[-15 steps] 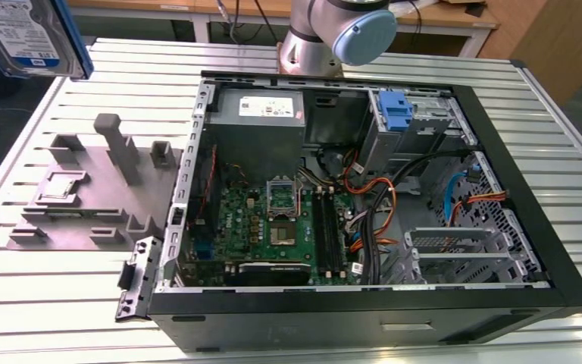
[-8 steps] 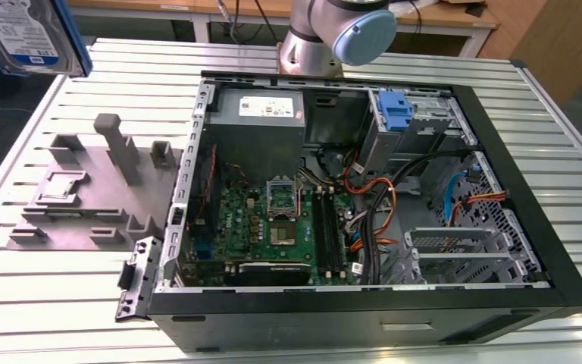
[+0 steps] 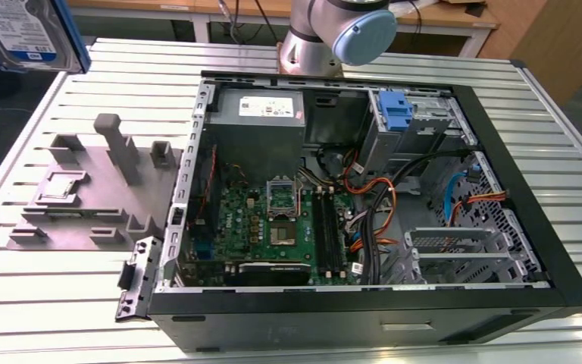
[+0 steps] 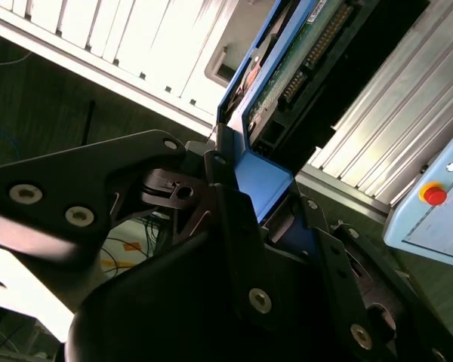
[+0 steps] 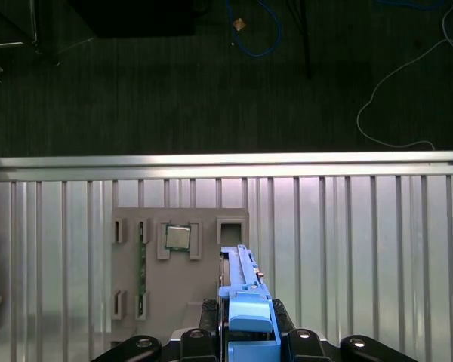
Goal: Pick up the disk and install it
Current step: 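Pick up the disk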
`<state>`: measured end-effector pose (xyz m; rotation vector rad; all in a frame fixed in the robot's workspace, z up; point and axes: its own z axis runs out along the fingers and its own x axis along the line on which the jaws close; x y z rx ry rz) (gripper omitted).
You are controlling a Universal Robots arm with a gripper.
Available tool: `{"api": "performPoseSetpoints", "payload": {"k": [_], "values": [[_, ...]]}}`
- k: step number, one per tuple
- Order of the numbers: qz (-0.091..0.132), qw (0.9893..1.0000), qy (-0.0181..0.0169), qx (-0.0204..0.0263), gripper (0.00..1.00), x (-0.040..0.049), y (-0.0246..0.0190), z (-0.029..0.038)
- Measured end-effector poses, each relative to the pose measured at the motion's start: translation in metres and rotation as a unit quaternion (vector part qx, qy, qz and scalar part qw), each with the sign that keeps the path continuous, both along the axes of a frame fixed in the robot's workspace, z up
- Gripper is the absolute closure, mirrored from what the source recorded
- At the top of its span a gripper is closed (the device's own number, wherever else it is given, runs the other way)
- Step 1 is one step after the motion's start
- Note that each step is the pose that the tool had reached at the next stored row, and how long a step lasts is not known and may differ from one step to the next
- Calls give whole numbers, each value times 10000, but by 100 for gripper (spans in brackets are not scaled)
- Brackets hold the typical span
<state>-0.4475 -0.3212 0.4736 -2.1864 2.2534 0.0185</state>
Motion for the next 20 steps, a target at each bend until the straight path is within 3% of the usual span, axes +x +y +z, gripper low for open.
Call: {"api": "performPoseSetpoints", "payload": {"k": [20], "values": [[0, 10000, 0, 0, 63, 0, 0, 119]]}}
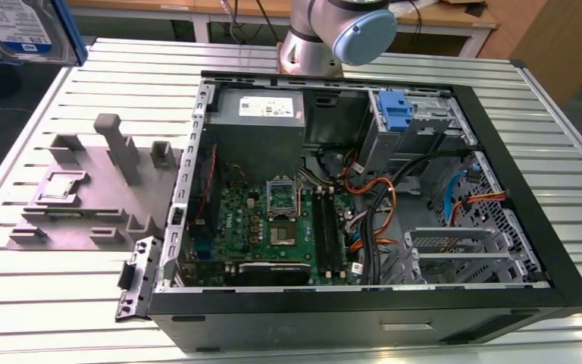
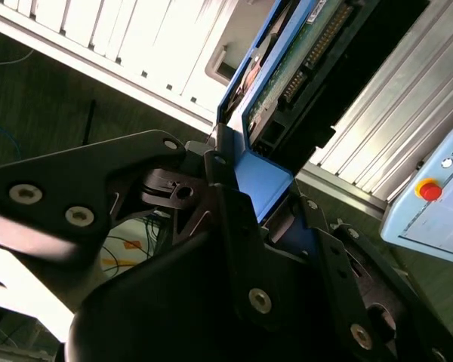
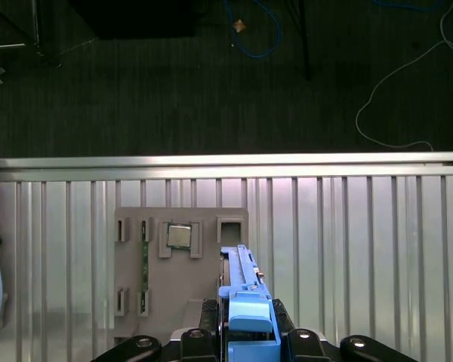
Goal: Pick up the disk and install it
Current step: 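Pick up the disk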
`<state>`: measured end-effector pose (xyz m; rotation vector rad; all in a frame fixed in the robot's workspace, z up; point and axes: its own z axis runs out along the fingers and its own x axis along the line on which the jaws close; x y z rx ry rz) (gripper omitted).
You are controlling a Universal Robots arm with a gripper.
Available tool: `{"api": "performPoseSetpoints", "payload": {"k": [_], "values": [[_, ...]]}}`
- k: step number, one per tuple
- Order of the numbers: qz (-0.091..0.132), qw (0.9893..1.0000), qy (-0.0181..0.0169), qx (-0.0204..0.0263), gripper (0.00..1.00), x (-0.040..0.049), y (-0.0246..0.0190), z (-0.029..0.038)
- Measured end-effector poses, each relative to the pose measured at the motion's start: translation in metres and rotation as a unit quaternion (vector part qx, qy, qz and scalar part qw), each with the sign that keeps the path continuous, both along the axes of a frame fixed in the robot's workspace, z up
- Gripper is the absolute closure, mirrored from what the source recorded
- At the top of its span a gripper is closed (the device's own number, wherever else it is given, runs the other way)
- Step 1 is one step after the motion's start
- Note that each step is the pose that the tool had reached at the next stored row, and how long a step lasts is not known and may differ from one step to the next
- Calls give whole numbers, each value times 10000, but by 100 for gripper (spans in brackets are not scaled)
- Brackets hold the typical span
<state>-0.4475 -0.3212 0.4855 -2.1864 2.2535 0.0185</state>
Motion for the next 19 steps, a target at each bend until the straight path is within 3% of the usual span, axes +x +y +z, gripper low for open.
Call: {"api": "performPoseSetpoints", "payload": {"k": [19], "values": [[0, 10000, 0, 0, 63, 0, 0, 87]]}}
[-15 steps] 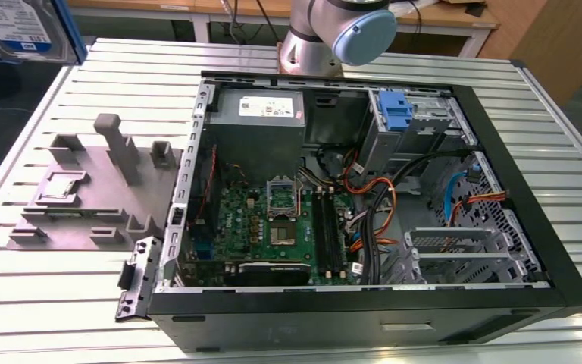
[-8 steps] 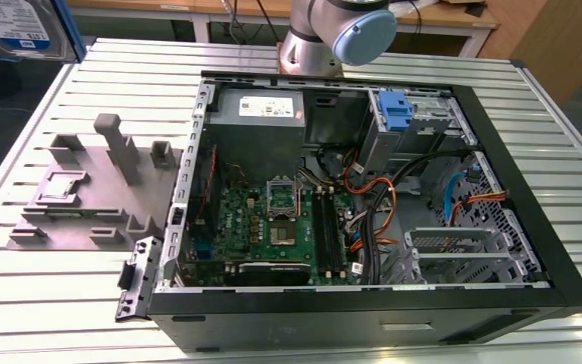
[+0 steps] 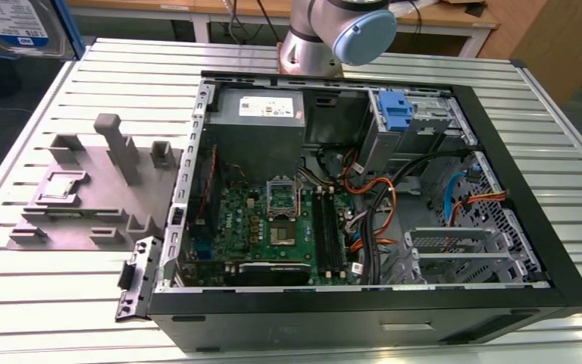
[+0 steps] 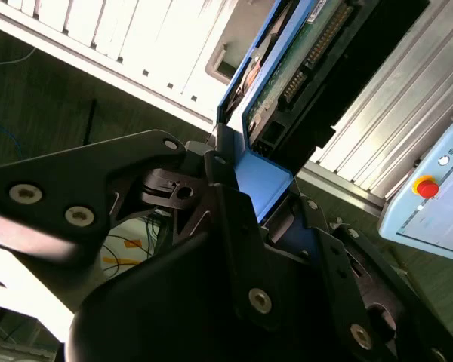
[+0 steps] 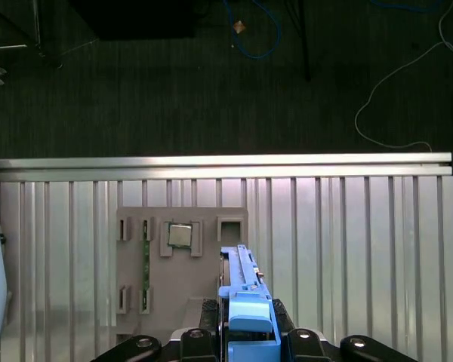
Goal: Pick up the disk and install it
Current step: 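Pick up the disk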
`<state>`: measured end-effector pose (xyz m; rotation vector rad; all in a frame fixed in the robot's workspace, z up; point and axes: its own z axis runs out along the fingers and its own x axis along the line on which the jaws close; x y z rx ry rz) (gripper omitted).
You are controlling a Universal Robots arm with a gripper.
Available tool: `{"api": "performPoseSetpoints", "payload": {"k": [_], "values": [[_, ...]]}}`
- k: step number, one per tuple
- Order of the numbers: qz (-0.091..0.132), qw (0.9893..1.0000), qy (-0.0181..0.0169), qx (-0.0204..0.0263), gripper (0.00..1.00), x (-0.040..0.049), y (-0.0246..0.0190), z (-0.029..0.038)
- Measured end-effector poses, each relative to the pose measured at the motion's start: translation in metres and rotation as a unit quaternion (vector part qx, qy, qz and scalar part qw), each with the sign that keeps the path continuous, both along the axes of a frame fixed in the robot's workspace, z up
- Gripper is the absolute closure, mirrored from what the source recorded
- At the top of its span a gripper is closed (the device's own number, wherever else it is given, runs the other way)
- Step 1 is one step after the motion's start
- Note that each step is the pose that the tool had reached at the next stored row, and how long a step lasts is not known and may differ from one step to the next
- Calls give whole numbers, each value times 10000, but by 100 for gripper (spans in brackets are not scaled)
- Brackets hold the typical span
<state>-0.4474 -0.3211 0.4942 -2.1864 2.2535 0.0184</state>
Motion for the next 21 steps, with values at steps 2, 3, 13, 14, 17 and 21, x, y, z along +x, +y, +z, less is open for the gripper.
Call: {"api": "performPoseSetpoints", "payload": {"k": [2, 3, 13, 14, 17, 21], "values": [[0, 10000, 0, 0, 63, 0, 0, 10], [0, 10000, 0, 0, 63, 0, 0, 15], [0, 10000, 0, 0, 63, 0, 0, 58], [0, 10000, 0, 0, 63, 0, 0, 63], [0, 10000, 0, 0, 63, 0, 0, 90], [0, 10000, 0, 0, 63, 0, 0, 112]]}}
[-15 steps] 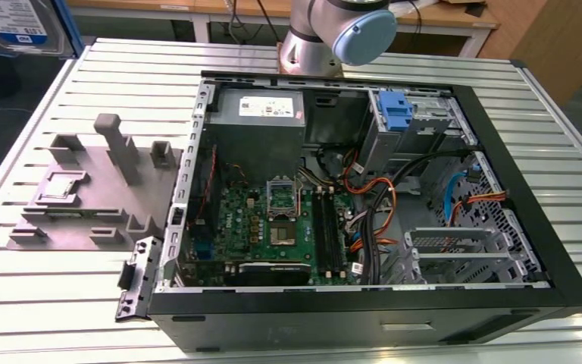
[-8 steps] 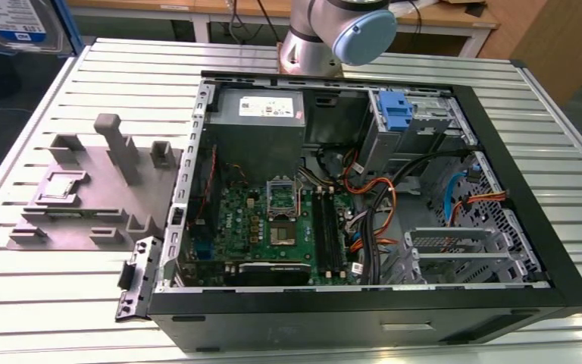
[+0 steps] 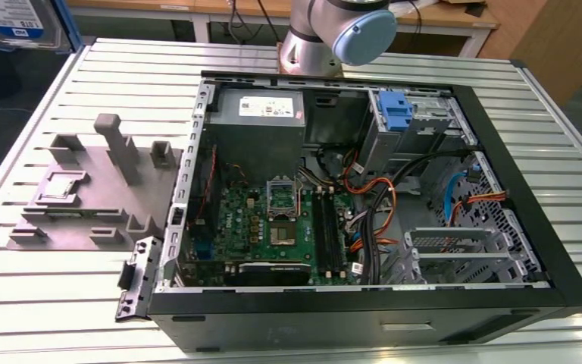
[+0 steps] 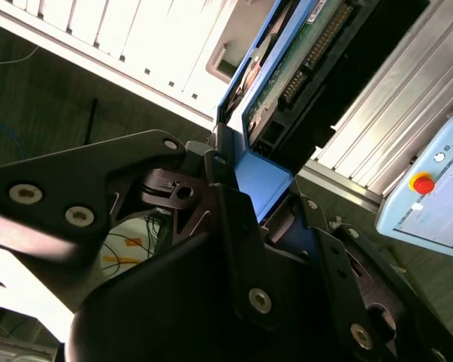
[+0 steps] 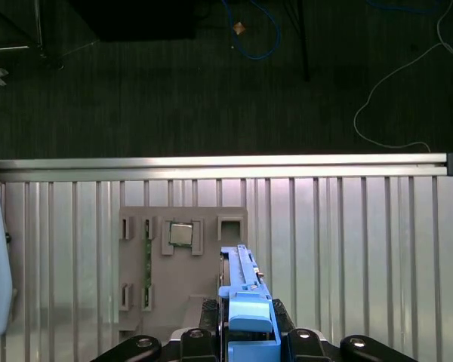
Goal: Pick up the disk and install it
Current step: 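Pick up the disk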
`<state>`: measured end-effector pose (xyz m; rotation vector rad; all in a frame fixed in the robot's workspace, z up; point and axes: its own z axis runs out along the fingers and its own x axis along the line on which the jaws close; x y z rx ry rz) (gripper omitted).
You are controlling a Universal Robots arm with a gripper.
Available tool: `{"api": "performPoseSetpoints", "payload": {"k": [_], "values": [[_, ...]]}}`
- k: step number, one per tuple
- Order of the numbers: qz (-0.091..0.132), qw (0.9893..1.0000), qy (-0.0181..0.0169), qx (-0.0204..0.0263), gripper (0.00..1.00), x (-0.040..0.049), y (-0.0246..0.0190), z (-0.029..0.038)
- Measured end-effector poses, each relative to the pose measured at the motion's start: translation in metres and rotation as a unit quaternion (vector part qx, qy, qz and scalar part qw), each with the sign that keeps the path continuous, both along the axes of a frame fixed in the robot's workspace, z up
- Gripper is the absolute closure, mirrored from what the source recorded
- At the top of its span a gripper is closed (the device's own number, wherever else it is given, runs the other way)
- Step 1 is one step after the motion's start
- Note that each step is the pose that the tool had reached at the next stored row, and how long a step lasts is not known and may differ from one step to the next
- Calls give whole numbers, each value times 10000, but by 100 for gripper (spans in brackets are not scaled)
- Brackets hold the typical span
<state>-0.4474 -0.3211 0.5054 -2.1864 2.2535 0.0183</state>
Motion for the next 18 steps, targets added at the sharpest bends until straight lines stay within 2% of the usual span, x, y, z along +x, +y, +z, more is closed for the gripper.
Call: {"api": "performPoseSetpoints", "payload": {"k": [10, 18], "values": [[0, 10000, 0, 0, 63, 0, 0, 23], [0, 10000, 0, 0, 63, 0, 0, 84]]}}
